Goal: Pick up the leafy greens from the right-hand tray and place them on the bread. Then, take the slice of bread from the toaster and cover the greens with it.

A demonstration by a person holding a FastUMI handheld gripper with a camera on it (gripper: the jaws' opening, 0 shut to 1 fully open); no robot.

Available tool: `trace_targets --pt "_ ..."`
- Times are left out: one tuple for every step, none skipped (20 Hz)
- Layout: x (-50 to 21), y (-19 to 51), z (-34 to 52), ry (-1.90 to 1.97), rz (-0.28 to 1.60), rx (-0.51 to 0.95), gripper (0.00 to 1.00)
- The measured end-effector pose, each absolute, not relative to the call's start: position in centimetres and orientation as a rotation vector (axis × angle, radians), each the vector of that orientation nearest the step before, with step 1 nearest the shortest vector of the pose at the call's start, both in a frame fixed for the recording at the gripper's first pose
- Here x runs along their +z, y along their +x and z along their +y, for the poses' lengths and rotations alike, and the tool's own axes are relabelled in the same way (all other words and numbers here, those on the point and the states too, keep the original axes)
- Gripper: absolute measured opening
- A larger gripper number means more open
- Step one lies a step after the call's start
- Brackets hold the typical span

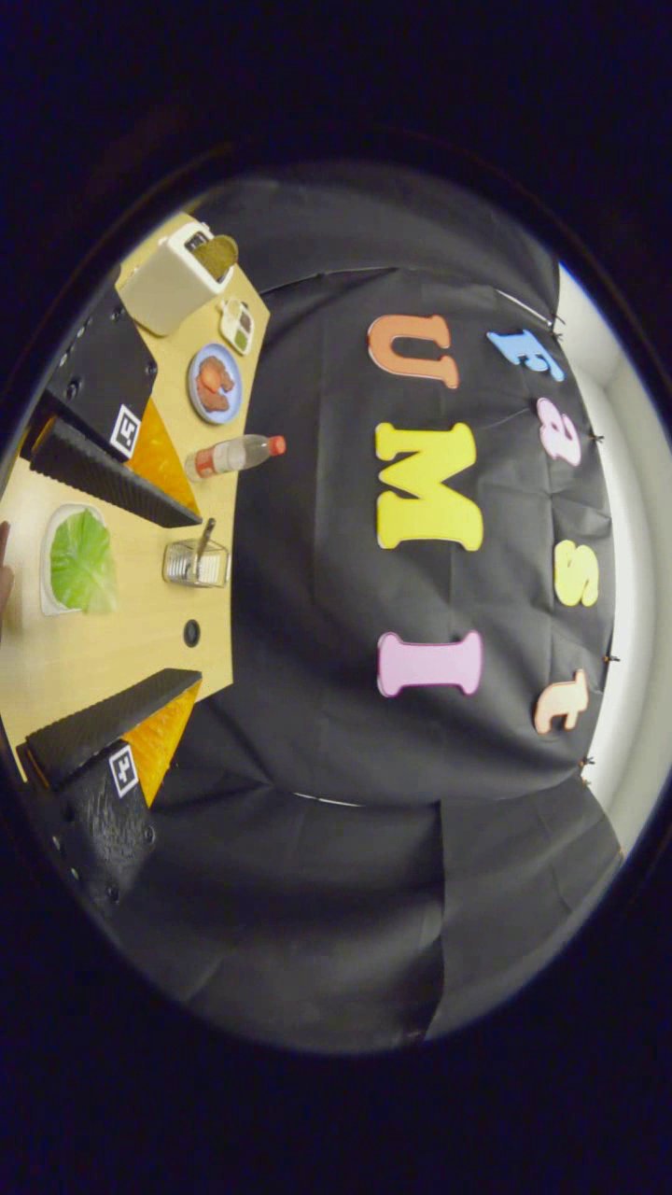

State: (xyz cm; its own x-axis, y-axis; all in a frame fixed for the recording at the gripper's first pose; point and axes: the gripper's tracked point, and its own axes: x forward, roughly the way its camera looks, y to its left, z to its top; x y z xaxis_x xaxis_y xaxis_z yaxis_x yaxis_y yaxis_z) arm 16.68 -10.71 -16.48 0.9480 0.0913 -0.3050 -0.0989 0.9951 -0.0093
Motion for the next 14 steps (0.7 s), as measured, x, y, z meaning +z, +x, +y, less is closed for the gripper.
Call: trace_targets --pt "-18.4 17.4 -10.8 -0.028 0.349 0.095 0.95" --pt "-20.2 18.1 -10.9 -0.028 0.391 0.095 0.95" --pt "-21.9 18.6 -10.6 -0.026 0.434 0.103 0.95" --pt "-23.5 19.0 -10.5 -0.025 0.473 0.108 0.95" --pt "-25.1 19.5 -10.5 -0.029 0.508 0.114 0.95" --pt "-26.3 20.0 -10.3 -0.031 0.535 0.124 0.95" --pt "-27.6 20.3 -10.4 -0.038 0.563 0.126 0.95" --pt "-28.9 20.7 -10.5 -0.037 0.592 0.126 0.95" --pt "-30.2 20.9 -10.6 -0.034 0.622 0.129 0.95" --pt "-31.7 21.3 -10.8 -0.032 0.658 0.127 0.95" --pt "-33.1 21.6 -10.7 -0.024 0.69 0.136 0.95" --pt "-34.4 21.9 -10.7 -0.018 0.721 0.142 0.95" --pt "-35.7 22.2 -11.1 -0.019 0.755 0.135 0.95" --pt "-36.7 22.3 -11.1 -0.008 0.794 0.134 0.95"
